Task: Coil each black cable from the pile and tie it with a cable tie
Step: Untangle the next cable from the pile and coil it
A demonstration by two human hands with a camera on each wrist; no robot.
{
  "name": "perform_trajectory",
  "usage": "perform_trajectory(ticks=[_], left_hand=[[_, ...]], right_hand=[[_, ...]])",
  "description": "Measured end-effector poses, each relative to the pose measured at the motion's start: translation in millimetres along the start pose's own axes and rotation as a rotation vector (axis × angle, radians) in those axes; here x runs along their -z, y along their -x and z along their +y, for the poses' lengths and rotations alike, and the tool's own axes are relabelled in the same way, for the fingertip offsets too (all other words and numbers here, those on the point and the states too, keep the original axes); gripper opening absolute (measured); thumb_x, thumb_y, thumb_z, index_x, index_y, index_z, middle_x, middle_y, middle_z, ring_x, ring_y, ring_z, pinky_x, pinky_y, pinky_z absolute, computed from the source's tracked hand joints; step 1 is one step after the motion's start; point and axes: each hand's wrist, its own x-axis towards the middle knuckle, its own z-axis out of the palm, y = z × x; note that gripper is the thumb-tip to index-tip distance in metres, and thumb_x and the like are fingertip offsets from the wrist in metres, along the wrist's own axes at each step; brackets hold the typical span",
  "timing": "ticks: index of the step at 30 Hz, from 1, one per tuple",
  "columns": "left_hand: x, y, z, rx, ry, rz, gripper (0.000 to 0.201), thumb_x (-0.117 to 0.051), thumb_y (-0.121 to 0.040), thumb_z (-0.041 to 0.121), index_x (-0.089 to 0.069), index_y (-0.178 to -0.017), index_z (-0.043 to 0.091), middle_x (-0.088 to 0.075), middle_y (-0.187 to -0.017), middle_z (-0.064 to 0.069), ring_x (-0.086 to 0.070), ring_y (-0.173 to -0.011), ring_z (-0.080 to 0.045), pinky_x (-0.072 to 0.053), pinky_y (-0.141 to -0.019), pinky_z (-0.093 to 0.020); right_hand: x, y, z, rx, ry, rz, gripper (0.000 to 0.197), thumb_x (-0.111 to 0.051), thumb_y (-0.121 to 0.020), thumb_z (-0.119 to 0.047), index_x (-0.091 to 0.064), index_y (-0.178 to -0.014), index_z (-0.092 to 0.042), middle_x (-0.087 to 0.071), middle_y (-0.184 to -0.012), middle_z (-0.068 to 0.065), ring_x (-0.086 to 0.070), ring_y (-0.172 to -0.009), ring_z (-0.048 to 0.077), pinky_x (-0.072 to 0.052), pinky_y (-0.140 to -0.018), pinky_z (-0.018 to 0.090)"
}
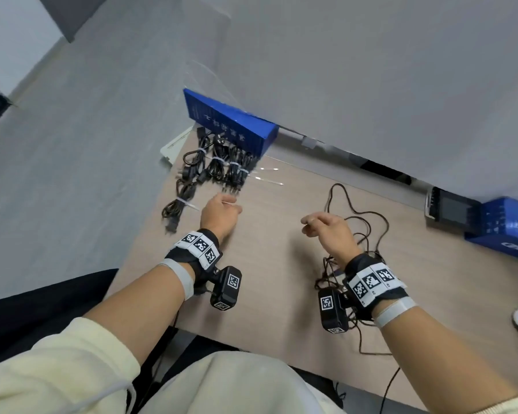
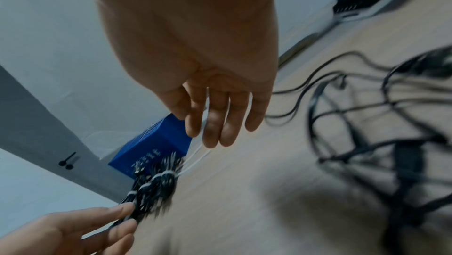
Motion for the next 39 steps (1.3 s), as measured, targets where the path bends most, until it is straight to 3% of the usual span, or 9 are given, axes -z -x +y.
perform_trajectory(ticks=[5, 7, 10, 16, 21, 27, 32, 35, 39], left_hand=[[-90, 44, 31, 0.007, 0.025, -0.327, 0.005, -0.070, -0.088, 0.018, -0.067, -0.090, 0.021, -0.072, -0.103, -0.006, -0.066, -0.087, -0.019, -0.055, -0.090, -0.037], [-122, 61, 37, 0.016, -0.029, -0.438, 0.007, -0.070, -0.090, 0.021, -0.067, -0.096, 0.019, -0.071, -0.106, -0.007, -0.066, -0.091, -0.018, -0.052, -0.084, -0.032], [-169, 88, 44, 0.043, -0.160, -0.602, 0.037, -0.076, -0.085, 0.024, -0.063, -0.119, 0.017, -0.066, -0.115, -0.005, -0.062, -0.107, -0.021, -0.049, -0.098, -0.033], [-203, 106, 50, -0.091, -0.396, -0.488, 0.016, -0.068, -0.091, 0.033, -0.079, -0.093, 0.021, -0.074, -0.106, -0.001, -0.064, -0.108, -0.023, -0.049, -0.099, -0.036], [-199, 119, 89, -0.277, -0.068, -0.494, 0.019, -0.063, -0.087, 0.046, -0.078, -0.094, 0.037, -0.075, -0.104, 0.010, -0.066, -0.106, -0.012, -0.049, -0.101, -0.035], [-172, 142, 145, -0.508, 0.009, -0.669, 0.027, -0.048, -0.105, 0.017, -0.069, -0.117, 0.004, -0.055, -0.069, -0.003, -0.053, -0.065, -0.008, -0.045, -0.069, -0.014], [-155, 156, 174, -0.593, 0.090, -0.787, 0.025, -0.053, -0.102, 0.012, -0.069, -0.118, 0.002, -0.058, -0.073, 0.003, -0.056, -0.074, -0.011, -0.051, -0.081, -0.023], [-148, 159, 181, -0.570, 0.268, -0.739, 0.019, -0.057, -0.100, 0.014, -0.072, -0.111, 0.013, -0.066, -0.084, 0.001, -0.061, -0.089, -0.017, -0.049, -0.096, -0.041], [-142, 158, 185, -0.483, 0.453, -0.700, 0.023, -0.049, -0.103, 0.016, -0.070, -0.111, 0.017, -0.072, -0.105, -0.002, -0.066, -0.106, -0.018, -0.045, -0.102, -0.047]], right_hand=[[78, 21, 52, -0.035, 0.346, 0.139, 0.022, -0.062, -0.088, -0.012, -0.072, -0.105, -0.023, -0.068, -0.105, -0.002, -0.062, -0.099, 0.015, -0.044, -0.087, 0.024], [95, 29, 68, -0.057, 0.401, 0.072, 0.029, -0.064, -0.088, -0.014, -0.071, -0.115, -0.024, -0.063, -0.109, -0.001, -0.059, -0.102, 0.015, -0.043, -0.090, 0.024], [112, 36, 90, -0.102, 0.333, -0.045, 0.037, -0.065, -0.091, -0.016, -0.065, -0.127, -0.023, -0.063, -0.118, 0.001, -0.059, -0.110, 0.017, -0.046, -0.100, 0.030], [126, 39, 111, -0.095, 0.206, -0.155, 0.030, -0.063, -0.090, -0.008, -0.070, -0.117, -0.019, -0.067, -0.117, 0.003, -0.062, -0.110, 0.019, -0.048, -0.102, 0.031], [145, 31, 118, -0.096, 0.198, -0.126, 0.039, -0.064, -0.091, -0.014, -0.062, -0.130, -0.017, -0.068, -0.111, 0.004, -0.064, -0.106, 0.021, -0.049, -0.100, 0.034], [156, 26, 94, 0.116, 0.098, 0.205, 0.083, -0.069, -0.085, -0.018, -0.025, -0.154, -0.034, -0.044, -0.126, 0.000, -0.061, -0.098, 0.019, -0.050, -0.095, 0.037], [170, 24, 66, 0.308, 0.129, 0.240, 0.034, -0.065, -0.093, -0.029, -0.062, -0.127, -0.030, -0.055, -0.116, -0.006, -0.055, -0.108, 0.013, -0.043, -0.091, 0.026], [175, 16, 69, 0.276, 0.180, 0.344, 0.012, -0.063, -0.094, -0.032, -0.072, -0.099, -0.025, -0.061, -0.093, -0.010, -0.059, -0.100, 0.017, -0.048, -0.090, 0.035], [184, 20, 81, 0.148, 0.130, 0.315, 0.017, -0.060, -0.097, -0.031, -0.066, -0.084, -0.022, -0.069, -0.085, 0.004, -0.065, -0.088, 0.027, -0.051, -0.078, 0.038]])
